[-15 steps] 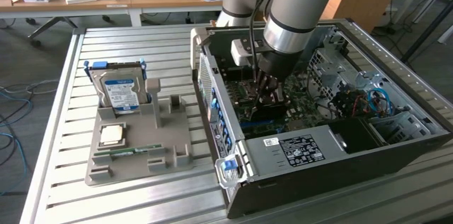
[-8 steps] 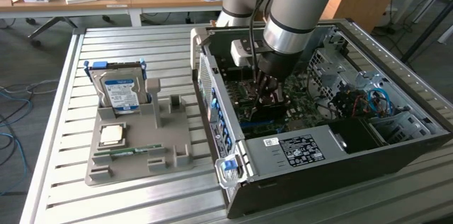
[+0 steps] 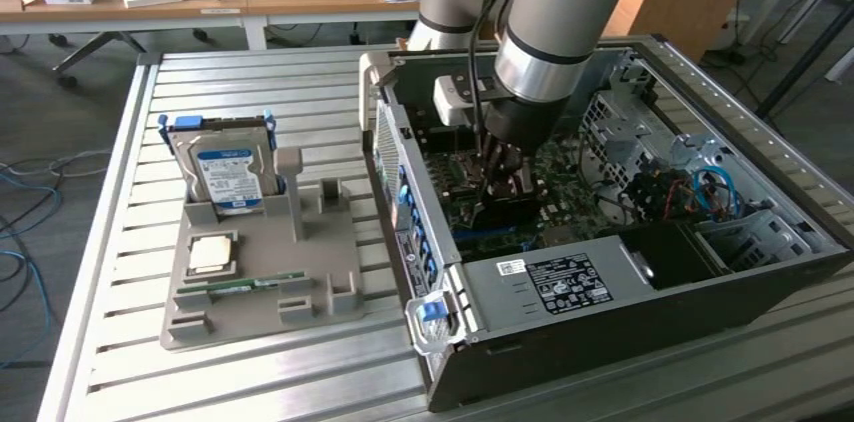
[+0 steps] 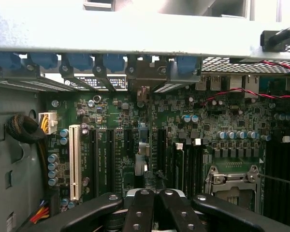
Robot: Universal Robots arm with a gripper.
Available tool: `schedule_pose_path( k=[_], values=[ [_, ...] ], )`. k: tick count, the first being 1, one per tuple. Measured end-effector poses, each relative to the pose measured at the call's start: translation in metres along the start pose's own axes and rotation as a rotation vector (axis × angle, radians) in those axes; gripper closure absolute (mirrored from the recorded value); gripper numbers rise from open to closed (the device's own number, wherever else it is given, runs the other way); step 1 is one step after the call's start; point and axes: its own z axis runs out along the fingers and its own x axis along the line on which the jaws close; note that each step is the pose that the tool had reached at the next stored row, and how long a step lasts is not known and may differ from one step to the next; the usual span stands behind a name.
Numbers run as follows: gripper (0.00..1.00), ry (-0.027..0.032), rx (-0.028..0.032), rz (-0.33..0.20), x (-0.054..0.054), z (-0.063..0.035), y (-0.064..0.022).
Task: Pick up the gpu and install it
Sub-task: 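Press down on the gpu until it lock into place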
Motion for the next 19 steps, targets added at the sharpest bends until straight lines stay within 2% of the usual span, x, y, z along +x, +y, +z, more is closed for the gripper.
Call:
schedule_pose_path(
  k=[6, 7, 19],
  values=[
    [0.89, 0.0001, 0.0, 0.0, 0.0001, 0.0013, 0.0001],
    [0.89, -0.0017, 0.0011, 0.0, 0.0001, 0.0028, 0.0002],
    [0.89, -0.0003, 0.0001, 0.0, 0.0002, 0.0029, 0.0004]
  ],
)
